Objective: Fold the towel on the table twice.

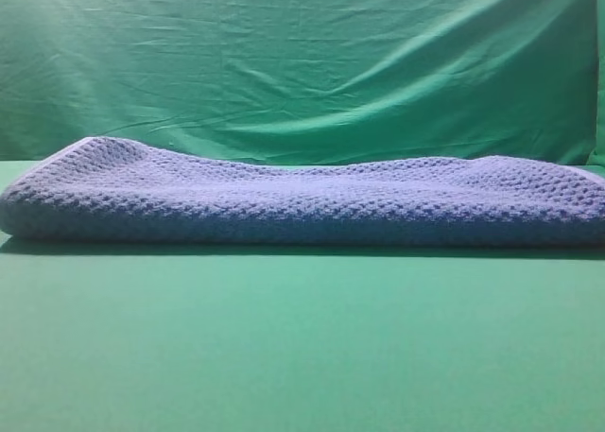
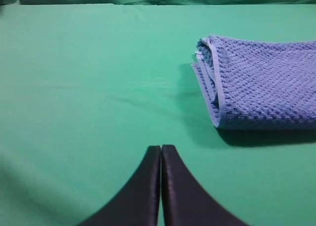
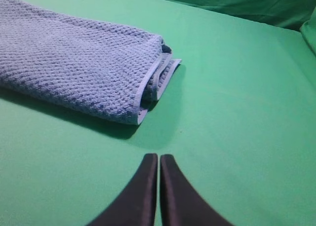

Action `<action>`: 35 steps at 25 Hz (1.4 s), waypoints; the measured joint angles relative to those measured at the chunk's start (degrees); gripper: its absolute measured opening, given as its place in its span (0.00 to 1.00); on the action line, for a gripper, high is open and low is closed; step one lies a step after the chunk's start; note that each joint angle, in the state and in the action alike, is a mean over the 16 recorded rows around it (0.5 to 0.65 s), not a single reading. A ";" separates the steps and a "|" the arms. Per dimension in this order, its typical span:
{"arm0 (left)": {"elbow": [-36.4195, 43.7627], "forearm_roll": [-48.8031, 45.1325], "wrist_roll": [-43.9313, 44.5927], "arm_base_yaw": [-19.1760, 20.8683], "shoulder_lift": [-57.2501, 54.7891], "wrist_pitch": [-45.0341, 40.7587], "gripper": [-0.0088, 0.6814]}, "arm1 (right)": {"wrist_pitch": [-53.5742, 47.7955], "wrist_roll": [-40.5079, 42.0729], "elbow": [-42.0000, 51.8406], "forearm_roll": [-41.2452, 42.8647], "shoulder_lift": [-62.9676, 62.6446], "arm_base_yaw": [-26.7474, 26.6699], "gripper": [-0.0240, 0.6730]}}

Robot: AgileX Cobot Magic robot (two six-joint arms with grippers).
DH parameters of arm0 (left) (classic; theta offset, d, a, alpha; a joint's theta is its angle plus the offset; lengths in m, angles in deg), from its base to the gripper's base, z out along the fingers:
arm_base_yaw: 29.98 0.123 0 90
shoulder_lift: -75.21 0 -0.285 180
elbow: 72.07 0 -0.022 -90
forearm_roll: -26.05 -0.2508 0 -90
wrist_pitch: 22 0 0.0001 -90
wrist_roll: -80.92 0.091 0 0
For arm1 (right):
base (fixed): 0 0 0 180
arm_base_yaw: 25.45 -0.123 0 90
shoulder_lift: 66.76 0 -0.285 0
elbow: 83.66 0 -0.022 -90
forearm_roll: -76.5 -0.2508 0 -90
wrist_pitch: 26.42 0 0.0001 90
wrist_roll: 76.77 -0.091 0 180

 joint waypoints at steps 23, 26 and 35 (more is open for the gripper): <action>0.00 -1.95 0.24 0.00 0.00 0.20 0.01 | 0.00 0.11 0.00 -0.25 0.00 3.06 0.03; 0.00 -1.97 0.24 0.00 0.00 0.20 0.01 | 0.00 0.12 0.00 -0.25 0.00 5.24 0.03; 0.00 -2.02 0.26 0.00 0.00 0.20 0.01 | 0.00 0.14 0.00 -0.25 0.00 13.12 0.03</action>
